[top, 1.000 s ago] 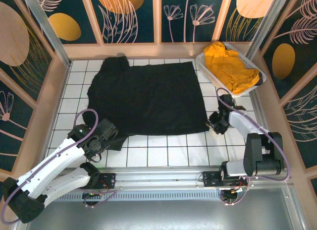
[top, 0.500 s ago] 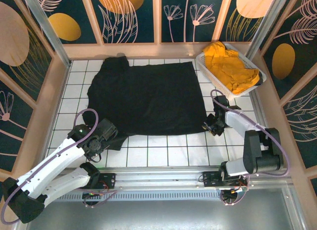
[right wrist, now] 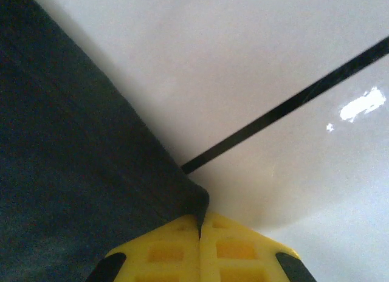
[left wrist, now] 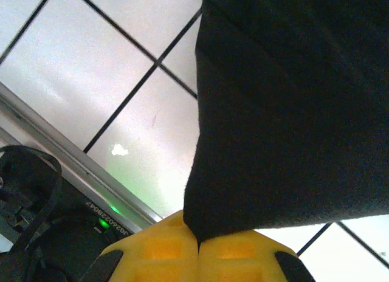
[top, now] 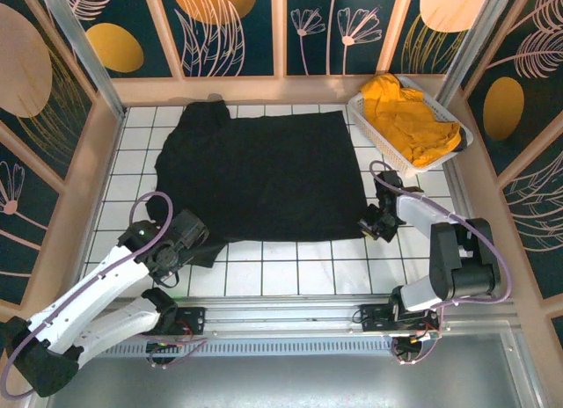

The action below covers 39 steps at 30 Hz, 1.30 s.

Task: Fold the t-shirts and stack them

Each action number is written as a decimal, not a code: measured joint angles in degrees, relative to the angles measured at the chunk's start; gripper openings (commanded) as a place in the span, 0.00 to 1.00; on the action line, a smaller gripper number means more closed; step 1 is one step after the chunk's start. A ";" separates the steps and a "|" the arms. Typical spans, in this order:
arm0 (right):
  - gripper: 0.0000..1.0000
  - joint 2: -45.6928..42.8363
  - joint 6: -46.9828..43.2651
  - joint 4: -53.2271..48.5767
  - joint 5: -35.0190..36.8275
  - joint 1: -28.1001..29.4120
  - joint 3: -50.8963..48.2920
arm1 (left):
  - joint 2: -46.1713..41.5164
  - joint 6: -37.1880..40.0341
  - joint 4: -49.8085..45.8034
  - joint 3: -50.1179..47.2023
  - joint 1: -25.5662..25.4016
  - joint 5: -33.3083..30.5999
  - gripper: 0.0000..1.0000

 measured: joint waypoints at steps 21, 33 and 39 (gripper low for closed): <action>0.00 9.90 2.01 -5.68 -0.61 0.02 25.73 | 21.57 21.86 24.37 18.60 14.75 -11.37 0.00; 0.00 18.34 4.76 -3.74 0.42 -0.83 32.02 | 30.97 34.62 38.42 18.71 24.02 -10.34 0.00; 0.00 22.80 5.03 -2.95 0.90 -1.40 37.07 | 33.18 37.86 40.65 18.71 25.88 -10.43 0.00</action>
